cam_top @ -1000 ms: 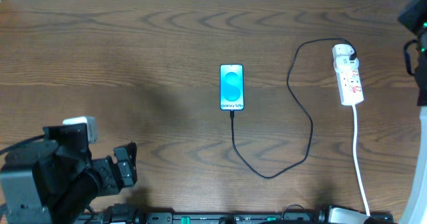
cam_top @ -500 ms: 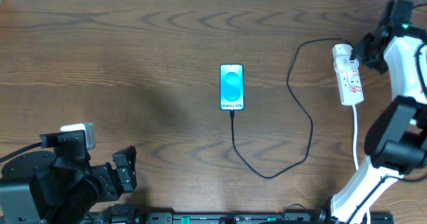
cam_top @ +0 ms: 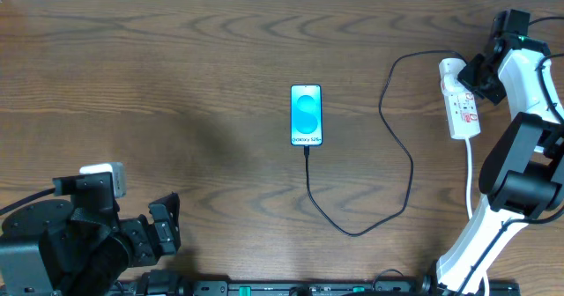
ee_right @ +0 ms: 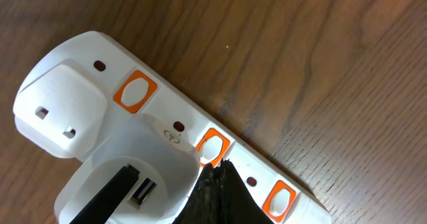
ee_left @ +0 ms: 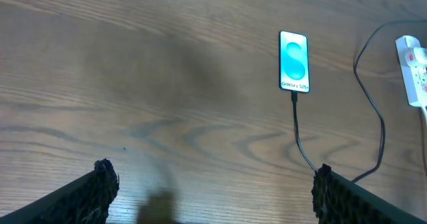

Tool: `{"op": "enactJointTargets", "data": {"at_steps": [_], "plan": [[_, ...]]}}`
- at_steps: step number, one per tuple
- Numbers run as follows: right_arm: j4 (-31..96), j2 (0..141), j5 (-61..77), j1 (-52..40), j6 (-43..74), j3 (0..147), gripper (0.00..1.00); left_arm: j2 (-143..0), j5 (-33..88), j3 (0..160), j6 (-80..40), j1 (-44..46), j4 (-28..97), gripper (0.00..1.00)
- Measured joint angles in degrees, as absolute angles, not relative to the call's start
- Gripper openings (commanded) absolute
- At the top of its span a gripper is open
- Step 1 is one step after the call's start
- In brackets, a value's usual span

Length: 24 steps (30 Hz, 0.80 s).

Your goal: Plug charger to phone and switch on socket

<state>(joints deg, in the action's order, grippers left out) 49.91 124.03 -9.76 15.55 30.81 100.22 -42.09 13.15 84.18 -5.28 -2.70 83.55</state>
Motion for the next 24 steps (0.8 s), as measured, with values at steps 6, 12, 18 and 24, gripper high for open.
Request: {"op": "enactJointTargets", "data": {"at_steps": [6,12,18,24], "plan": [[48.9,125.3,-10.1,15.6,30.5,100.2,0.01,-42.1,13.1,84.2,-5.3,-2.7,83.5,0.94],[47.7,127.3,-9.8,15.6,29.5,100.2,0.01,-42.1,13.1,84.2,-5.3,-2.7,83.5,0.94],[47.5,127.3,-9.3,15.7,26.4,100.2,0.01,-42.1,13.1,84.2,-5.3,-2.7,83.5,0.94],[47.8,127.3,-8.0,16.0,24.9,100.2,0.01,-42.1,13.1,84.2,-5.3,-2.7,83.5,0.94]]}}
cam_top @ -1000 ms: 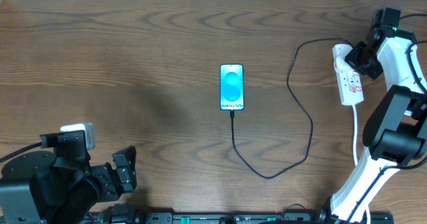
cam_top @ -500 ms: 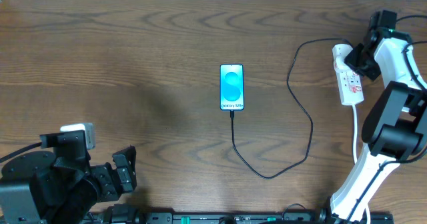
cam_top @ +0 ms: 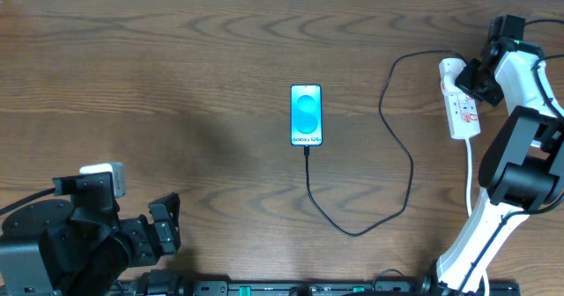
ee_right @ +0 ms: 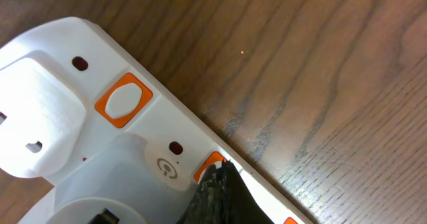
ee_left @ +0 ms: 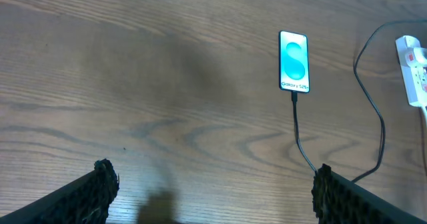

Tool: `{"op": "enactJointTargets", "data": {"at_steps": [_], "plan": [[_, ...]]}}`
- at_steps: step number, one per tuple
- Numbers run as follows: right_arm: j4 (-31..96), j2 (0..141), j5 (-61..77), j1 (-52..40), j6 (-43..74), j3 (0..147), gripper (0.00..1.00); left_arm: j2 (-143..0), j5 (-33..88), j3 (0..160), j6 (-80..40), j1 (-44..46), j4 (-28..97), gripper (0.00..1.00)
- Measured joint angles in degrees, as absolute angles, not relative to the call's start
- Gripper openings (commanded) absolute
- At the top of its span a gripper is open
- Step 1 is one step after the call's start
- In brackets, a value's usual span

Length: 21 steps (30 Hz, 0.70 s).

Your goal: Plug charger to phone and switch on socket

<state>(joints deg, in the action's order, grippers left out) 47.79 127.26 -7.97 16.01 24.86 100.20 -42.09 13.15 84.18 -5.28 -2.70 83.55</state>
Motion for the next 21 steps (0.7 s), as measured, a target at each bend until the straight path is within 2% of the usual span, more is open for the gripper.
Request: {"op": "enactJointTargets", "data": {"at_steps": [21], "plan": [[44.6,127.3,-10.5,14.9,21.4,98.6,0.01,-42.1,13.1,84.2,-5.3,-2.7,83.5,0.94]]}}
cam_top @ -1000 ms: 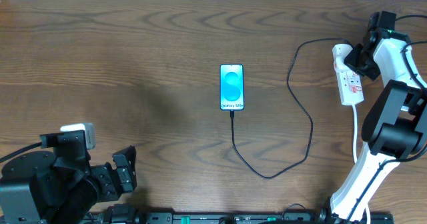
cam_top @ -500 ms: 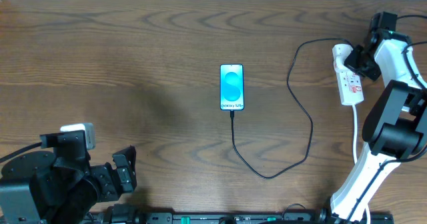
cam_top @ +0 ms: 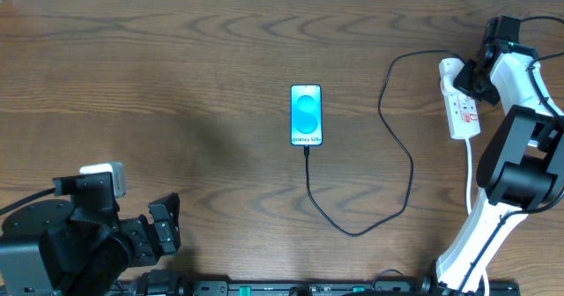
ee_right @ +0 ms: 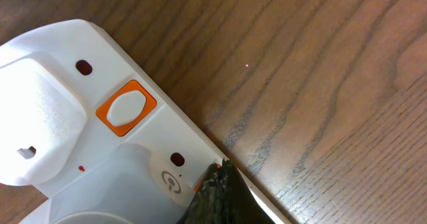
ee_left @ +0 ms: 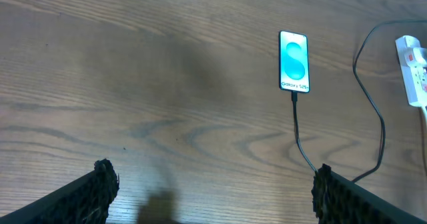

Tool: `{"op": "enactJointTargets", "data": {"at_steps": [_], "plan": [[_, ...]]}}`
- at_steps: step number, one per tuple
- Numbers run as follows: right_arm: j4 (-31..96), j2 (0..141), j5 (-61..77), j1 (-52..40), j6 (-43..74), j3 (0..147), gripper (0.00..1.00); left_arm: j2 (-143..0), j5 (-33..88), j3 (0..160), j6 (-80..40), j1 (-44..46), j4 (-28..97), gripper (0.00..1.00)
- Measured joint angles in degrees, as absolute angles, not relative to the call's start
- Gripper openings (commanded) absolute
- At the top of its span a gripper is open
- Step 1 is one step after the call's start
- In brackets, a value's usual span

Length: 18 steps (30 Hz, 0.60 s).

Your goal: Plug charger to phone and switch on socket

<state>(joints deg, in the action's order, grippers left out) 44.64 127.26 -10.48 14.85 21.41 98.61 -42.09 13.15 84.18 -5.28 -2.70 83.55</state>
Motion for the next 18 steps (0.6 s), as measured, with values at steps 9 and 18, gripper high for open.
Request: {"op": "enactJointTargets", "data": {"at_steps": [9,18], "plan": [[47.3,126.9,-10.6,14.5,21.4,98.6,0.01,-42.1,13.1,84.2,-5.3,-2.7,83.5,0.95],[52.2,125.5,-6.2,10.8,21.7,97.7,0.01,-42.1,13.1,84.2,-5.3,-2.7,83.5,0.95]]}}
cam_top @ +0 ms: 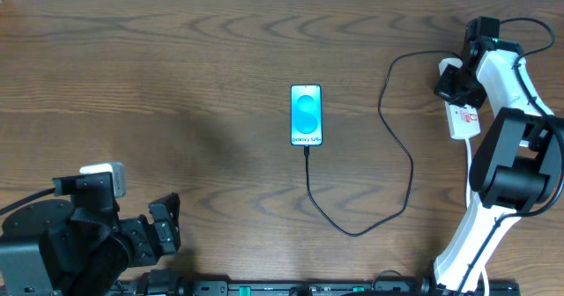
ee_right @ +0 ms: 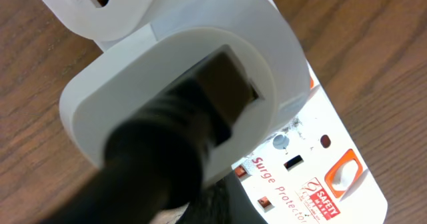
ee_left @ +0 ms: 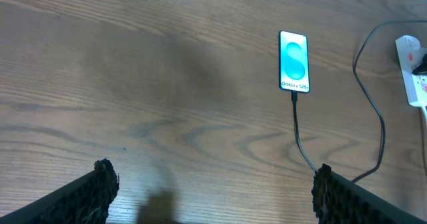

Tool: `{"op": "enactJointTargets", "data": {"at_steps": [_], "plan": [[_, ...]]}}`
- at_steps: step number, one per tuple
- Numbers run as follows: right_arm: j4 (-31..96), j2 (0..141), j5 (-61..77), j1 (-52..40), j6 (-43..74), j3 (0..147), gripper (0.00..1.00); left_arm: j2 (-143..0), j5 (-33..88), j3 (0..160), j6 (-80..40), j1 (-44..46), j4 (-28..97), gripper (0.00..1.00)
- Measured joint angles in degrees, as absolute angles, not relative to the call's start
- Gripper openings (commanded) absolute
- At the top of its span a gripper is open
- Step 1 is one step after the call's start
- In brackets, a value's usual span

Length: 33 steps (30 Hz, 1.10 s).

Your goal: Plug charger to phone and switch on socket

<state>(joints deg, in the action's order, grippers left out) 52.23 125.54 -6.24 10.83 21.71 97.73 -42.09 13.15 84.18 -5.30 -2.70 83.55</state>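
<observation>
The phone (cam_top: 306, 114) lies face up mid-table with its screen lit blue. A black cable (cam_top: 401, 155) runs from its near end in a loop to the white power strip (cam_top: 462, 118) at the far right. In the right wrist view the white charger plug (ee_right: 180, 84) sits in the strip (ee_right: 320, 164) with the thick black cable (ee_right: 153, 164) coming out of it. An orange switch (ee_right: 343, 171) shows further along. My right gripper (cam_top: 451, 85) hovers over the strip's plug end, and its tip (ee_right: 217, 204) looks shut. My left gripper (cam_top: 163, 230) rests open at the near left, holding nothing.
The strip's own white lead (cam_top: 470, 177) trails toward the near edge beside the right arm's base (cam_top: 467, 252). In the left wrist view, the phone (ee_left: 293, 61) and the strip (ee_left: 413, 71) lie far beyond the fingers (ee_left: 100, 184).
My right gripper has moved left from the strip's row of orange switches to over the plug. Its camera now shows the plug's top and the surge protector label. The left arm has not moved.
My shut right fingertip was at the orange switch beside the plug at all three earlier moments, closing in on it slightly. It now stands over the plug. The phone stayed lit with its cable in, and the left gripper stayed open and still.
</observation>
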Motion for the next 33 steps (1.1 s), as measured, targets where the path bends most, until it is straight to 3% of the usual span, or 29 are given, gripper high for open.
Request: {"op": "enactJointTargets", "data": {"at_steps": [17,33], "plan": [[49.6,123.6,-5.6,17.7,26.2,97.3,0.01,-42.1,13.1,84.2,-5.3,-2.7,83.5,0.94],[46.0,123.6,-3.6,17.6,26.5,97.3,0.01,-42.1,13.1,84.2,-5.3,-2.7,83.5,0.94]]}}
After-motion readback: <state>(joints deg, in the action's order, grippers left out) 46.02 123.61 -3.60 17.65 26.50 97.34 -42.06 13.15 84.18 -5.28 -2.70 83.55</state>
